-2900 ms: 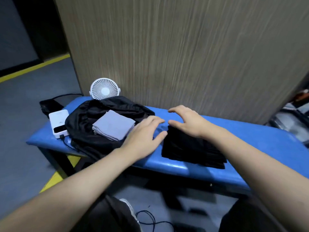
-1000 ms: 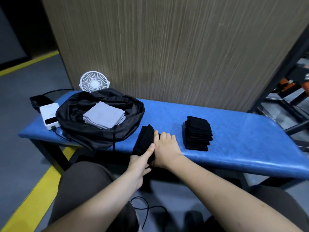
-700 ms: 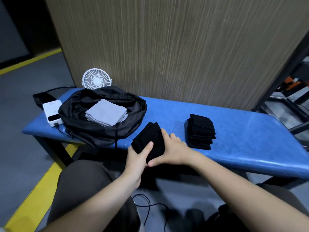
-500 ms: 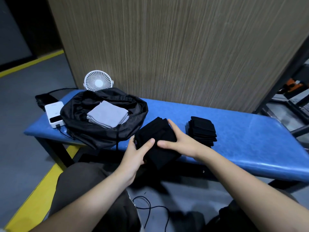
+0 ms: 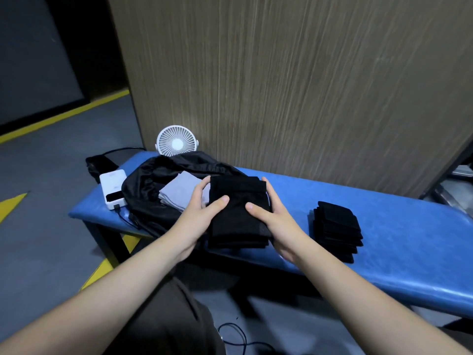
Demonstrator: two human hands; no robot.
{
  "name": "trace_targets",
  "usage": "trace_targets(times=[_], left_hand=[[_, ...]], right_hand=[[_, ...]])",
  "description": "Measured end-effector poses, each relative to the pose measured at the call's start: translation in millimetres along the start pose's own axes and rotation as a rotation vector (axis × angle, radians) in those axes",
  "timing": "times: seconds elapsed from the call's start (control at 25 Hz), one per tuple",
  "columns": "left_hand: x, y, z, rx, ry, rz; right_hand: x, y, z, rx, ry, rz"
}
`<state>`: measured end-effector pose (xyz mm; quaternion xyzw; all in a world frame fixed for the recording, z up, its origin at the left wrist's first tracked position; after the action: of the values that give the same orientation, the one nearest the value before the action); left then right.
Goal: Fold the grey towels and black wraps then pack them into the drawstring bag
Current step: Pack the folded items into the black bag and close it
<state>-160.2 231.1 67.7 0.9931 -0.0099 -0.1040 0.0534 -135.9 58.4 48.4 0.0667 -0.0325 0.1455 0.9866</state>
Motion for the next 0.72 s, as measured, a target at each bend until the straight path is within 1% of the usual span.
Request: trace_targets(times=[0.08, 0.12, 0.24, 0.28, 0.4, 0.48, 0.56, 0.68, 0.72], left_hand=[[7.3, -12.4, -12.5, 0.039, 0.014, 0.023], [10.8, -18.4, -19.5, 0.097, 0.042, 0.022], [26.0, -43.7, -43.2, 0.4, 0.175, -0.08], [33.7, -53.8, -49.8, 0.456, 0.201, -0.101], [62.4, -88.4, -66.0, 0.481, 0.245, -0.146], [80.8, -105.4, -73.7, 0.49, 0.211, -0.132], [95.8, -117.2, -73.6, 0.533, 0.156, -0.118], [108.0, -132.1, -53.7, 0.589, 0.029, -0.095], [109.6, -135.3, -46.8, 0.585, 0.012, -0.081]], right_hand=[[19.7, 11.3, 1.8, -0.049, -0.031, 0.003], [29.0, 16.4, 2.8, -0.064, -0.036, 0.012], [60.0, 36.1, 6.9, -0.072, -0.047, 0.08], [71.7, 43.5, 7.6, -0.074, -0.052, 0.104], [108.9, 64.6, 11.4, -0.071, -0.067, 0.105], [134.1, 73.7, 8.7, -0.105, -0.066, 0.07], [153.7, 77.8, -1.7, -0.201, -0.023, 0.02], [161.9, 83.2, -25.8, -0.488, 0.116, 0.029], [162.0, 83.0, -32.4, -0.554, 0.142, 0.038]])
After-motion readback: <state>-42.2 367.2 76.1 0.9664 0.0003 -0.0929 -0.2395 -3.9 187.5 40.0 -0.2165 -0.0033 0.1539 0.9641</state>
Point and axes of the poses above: each hand's wrist, its own x-axis towards the middle knuckle, its own y-axis out of the palm, z = x × y, the point moved 6 cm from there along x, towards the middle knuckle, and after that the axes turned 8 degrees about -y, right-handed, at the moved point
